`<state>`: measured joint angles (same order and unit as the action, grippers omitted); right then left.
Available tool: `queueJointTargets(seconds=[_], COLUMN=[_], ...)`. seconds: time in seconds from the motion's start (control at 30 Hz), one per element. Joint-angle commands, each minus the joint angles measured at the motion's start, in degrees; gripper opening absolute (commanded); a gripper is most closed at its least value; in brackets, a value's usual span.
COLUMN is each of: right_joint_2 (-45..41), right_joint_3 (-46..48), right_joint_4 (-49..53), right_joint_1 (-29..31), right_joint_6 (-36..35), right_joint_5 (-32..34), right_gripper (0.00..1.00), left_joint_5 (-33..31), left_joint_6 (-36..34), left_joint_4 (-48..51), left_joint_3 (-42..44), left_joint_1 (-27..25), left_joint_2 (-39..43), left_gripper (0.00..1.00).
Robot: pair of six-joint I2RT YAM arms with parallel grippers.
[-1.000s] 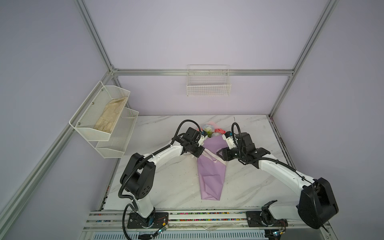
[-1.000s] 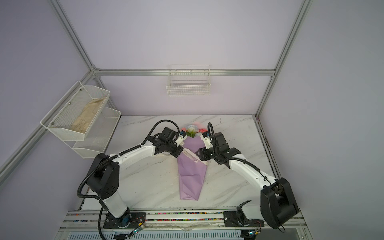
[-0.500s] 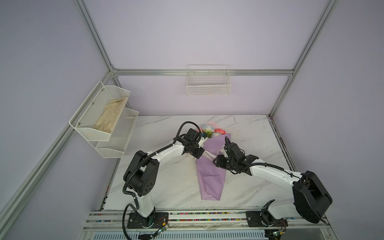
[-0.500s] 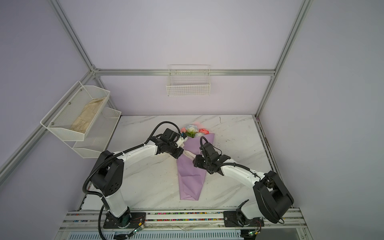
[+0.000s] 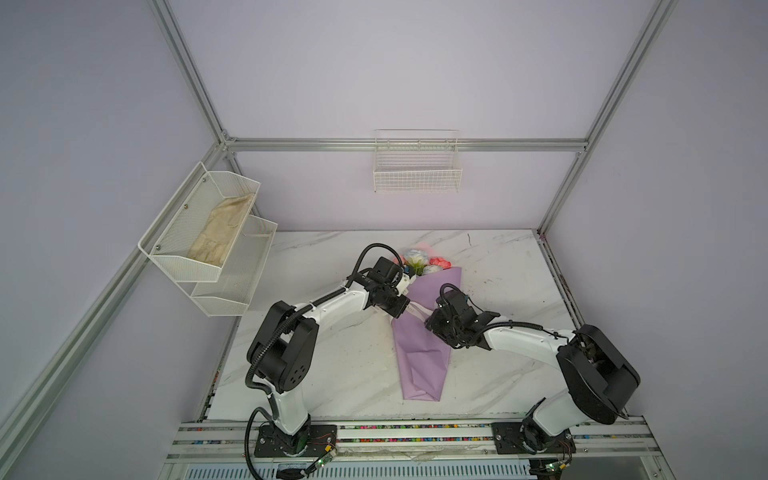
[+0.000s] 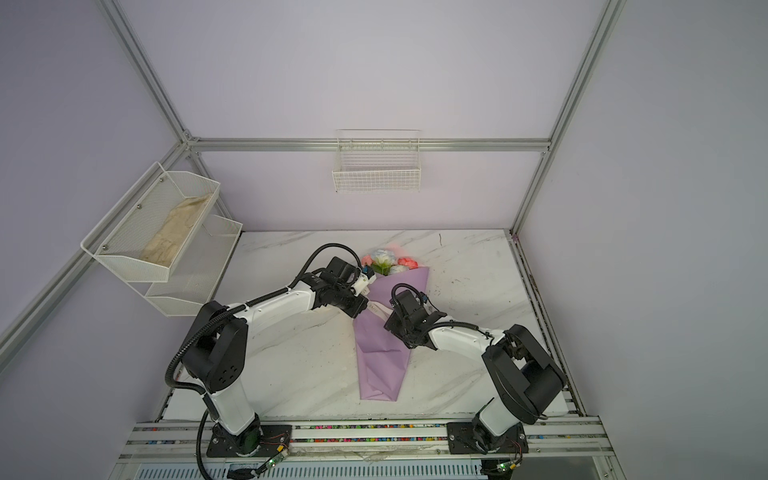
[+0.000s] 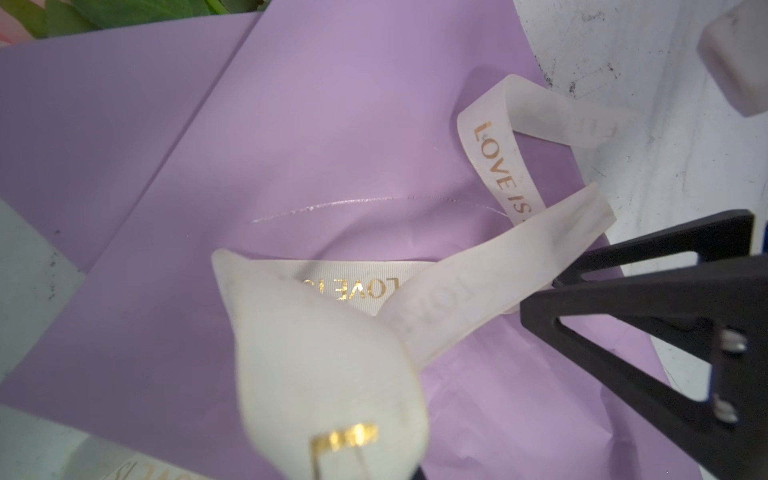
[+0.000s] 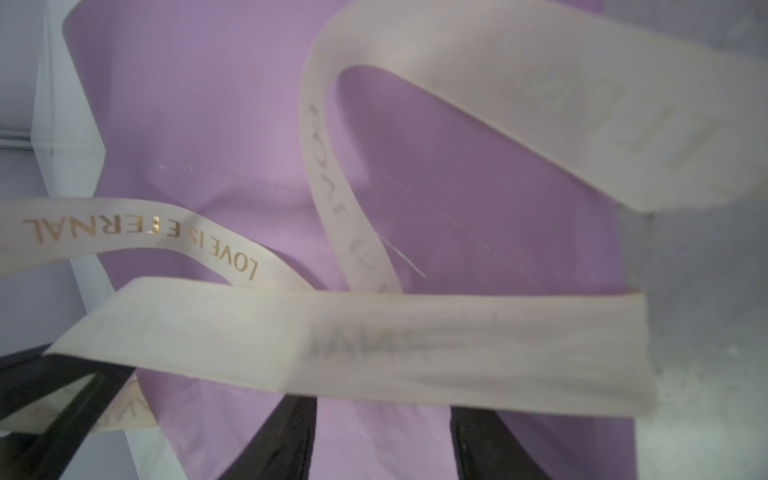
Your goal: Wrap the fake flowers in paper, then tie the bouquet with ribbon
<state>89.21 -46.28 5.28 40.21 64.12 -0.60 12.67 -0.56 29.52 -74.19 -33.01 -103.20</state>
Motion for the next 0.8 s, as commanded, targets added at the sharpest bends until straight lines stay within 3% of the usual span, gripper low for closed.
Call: queueJointTargets(seconds=[0.0, 0.23, 0.43, 0.57, 0.67, 0.77], right_joint_2=[0.36, 2.88, 7.32, 8.48, 8.2, 6.91], right_joint_3=[-1.7, -3.17, -6.72, -7.44, -7.34, -7.81], right_joint_4=[-1.87, 0.52, 4.19, 5.97, 6.24, 6.37], right_joint_1=[0.57, 1.57, 2.86, 3.38, 3.56, 3.82], right_joint_6=[4.67, 11.73, 11.65, 10.2, 8.27, 4.89], right_joint_5=[3.77, 7.78, 11.17, 12.84, 12.89, 11.24], right_gripper=[0.54, 0.53, 0.44, 0.33, 0.12, 0.0], left_joint_5=[1.6, 2.64, 2.72, 2.45, 2.1, 1.21], left_joint_6=[0.45, 0.29, 0.06, 0.12, 0.29, 0.66], left_joint_4=[-0.49, -0.17, 0.04, 0.2, 0.21, 0.1], left_joint_3=[-1.92, -2.6, -2.54, -2.43, -2.36, -2.05], left_joint_1=[0.32, 0.41, 0.36, 0.41, 0.41, 0.43], left_joint_2=[0.31, -0.69, -0.97, -0.92, -0.62, -0.56], left_gripper=[0.04, 0.04, 0.04, 0.04, 0.04, 0.04])
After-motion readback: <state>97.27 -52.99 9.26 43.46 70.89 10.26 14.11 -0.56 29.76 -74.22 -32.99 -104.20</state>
